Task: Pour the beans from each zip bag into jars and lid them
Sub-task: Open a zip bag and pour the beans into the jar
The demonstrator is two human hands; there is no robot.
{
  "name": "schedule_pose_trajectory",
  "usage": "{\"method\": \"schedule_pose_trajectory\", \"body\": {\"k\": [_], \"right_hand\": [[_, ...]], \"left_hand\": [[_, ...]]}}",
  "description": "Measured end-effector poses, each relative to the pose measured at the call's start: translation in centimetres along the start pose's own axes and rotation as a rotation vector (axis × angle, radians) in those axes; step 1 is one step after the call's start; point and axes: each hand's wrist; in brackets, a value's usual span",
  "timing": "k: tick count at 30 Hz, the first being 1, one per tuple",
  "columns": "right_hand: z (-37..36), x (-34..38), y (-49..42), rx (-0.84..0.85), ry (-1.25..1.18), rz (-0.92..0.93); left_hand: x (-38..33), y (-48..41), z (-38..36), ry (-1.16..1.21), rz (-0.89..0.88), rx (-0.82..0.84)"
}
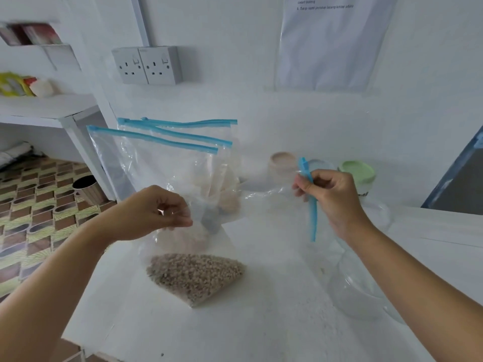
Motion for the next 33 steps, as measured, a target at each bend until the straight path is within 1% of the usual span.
{"method": "schedule_pose_trajectory", "body": {"k": [2, 5, 8, 12, 13, 14, 16, 17, 19, 23, 25, 29, 33], "right_hand": [[-0.2, -0.6, 0.3, -0.008, -0.011, -0.036], [-0.2, -1.0, 0.5, -0.043, -0.064, -0.060], [-0.5, -1.2, 0.6, -0.058, -0.074, -0.061], [-1.0, -0.6, 0.6, -0.070, -0.045, -0.041], [-1.2, -0.3, 0.6, -0.068, -0.034, -0.030], [-1.3, -0.1, 0.5, -0.066, -0.026, -0.019], [-1.5, 0.2, 0.4, -0.068, -0.023, -0.007], [-1.6, 0.2, 0.3, -0.071, -0.022, -0.006], [-1.7, 0.3, 0.2, -0.071, -0.018, -0.003], [-1.6, 1.2, 0.1, -0.054, -0.012, 0.014], [-1.5, 2.0, 0.0, -0.066, -0.064, 0.020], [-1.1, 3.4, 0.0, -0.117, -0.182, 0.036], [-0.2, 4.6, 0.3, -0.166, -0.212, 0.063]], "left_hand": [[0.3, 0.1, -0.4, -0.004, 0.015, -0.015], [1.6, 1.7, -0.3, 0.058, 0.061, -0.135], [3.3, 4.1, -1.1, 0.049, 0.117, -0.183], [6.1, 5.6, -2.8, 0.145, 0.158, -0.410], [6.6, 5.7, -3.4, 0.216, 0.186, -0.452], [7.1, 5.9, -4.1, 0.359, 0.212, -0.484], [8.4, 6.3, -5.7, 0.728, 0.219, -0.503], [8.8, 6.5, -6.6, 0.863, 0.201, -0.509], [9.5, 6.8, -8.0, 0.966, 0.162, -0.567], [9.0, 6.0, -8.3, 1.006, 0.094, -0.723], [7.8, 5.4, -7.6, 1.001, 0.078, -0.772], [5.4, 4.7, -5.8, 1.020, 0.015, -0.786], [1.8, 3.9, -3.3, 0.960, -0.058, -0.773]]}}
Point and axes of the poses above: each hand's wrist, its own y-axis away from the middle knuckle, its own z-axis out of the back of the hand, x = y × z, and after that the axes turned 4 degrees about y, right-handed
